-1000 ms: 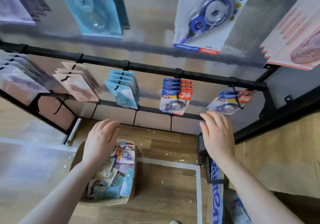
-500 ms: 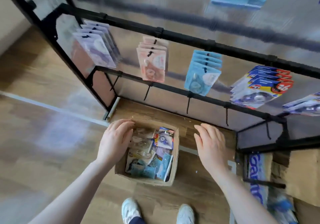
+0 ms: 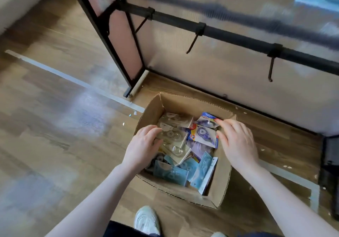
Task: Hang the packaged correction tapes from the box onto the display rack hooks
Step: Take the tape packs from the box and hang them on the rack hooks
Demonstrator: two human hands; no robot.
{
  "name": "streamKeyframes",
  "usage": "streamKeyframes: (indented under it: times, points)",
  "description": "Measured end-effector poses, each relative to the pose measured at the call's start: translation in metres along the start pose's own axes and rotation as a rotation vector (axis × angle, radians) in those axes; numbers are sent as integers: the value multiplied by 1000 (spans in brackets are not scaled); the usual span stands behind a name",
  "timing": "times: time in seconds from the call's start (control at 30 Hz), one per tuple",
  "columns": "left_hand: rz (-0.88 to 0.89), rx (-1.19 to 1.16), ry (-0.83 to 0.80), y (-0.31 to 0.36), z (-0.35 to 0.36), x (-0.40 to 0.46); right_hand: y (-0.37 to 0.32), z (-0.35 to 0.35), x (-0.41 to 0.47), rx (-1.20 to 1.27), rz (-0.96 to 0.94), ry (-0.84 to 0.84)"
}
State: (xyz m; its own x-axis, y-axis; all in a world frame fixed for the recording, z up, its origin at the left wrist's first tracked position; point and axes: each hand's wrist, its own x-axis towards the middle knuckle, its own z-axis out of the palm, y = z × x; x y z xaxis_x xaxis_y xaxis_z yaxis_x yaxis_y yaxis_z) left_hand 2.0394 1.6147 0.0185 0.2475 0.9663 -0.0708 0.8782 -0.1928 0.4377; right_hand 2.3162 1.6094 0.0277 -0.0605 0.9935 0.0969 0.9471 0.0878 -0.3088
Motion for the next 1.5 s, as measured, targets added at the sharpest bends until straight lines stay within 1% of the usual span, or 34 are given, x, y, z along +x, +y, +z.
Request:
streamKeyframes:
  times: [0.07, 0.2, 0.37, 0.47, 0.57, 0.67, 0.73, 0.83, 0.93, 1.0, 1.1, 1.2, 1.3, 1.33, 1.4, 1.5]
  points:
    - [15, 40, -31, -23, 43, 11, 12, 41, 4, 12, -6, -12]
    - [-49, 64, -60, -53, 105, 40, 28, 102, 22, 21, -36, 44]
    - [-23, 136, -121, -72, 154, 71, 41, 144, 36, 3, -17, 48]
    - [-106, 136, -165, -81, 170, 89, 45, 153, 40, 1, 31, 72]
    - [-234, 106, -200, -84, 178, 96, 51, 154, 40, -31, 79, 60]
    - [-295, 140, -240, -86, 184, 97, 57, 153, 42, -61, 154, -50]
    - [-339, 124, -270, -88, 188, 96, 58, 153, 42, -112, 171, -134]
    - [-376, 127, -302, -88, 197, 95, 56, 154, 43, -151, 184, -206]
    - [-446, 26, -279, -88, 205, 97, 52, 156, 50, -153, 215, -251]
    - [-505, -33, -272, -90, 206, 100, 49, 158, 58, -117, 267, -294]
    - [-555, 8, -313, -90, 207, 101, 47, 160, 67, -147, 310, -276]
    - [-587, 114, -376, -89, 205, 99, 49, 163, 70, -244, 301, -242]
    - [-649, 160, -415, -85, 201, 100, 51, 167, 67, -304, 283, -216]
    - [-660, 160, -411, -82, 200, 101, 53, 167, 66, -310, 271, -206]
    - [-672, 111, -355, -78, 198, 99, 58, 167, 65, -319, 236, -217]
    - [-669, -135, -228, -78, 189, 96, 62, 165, 66, -268, 220, -260]
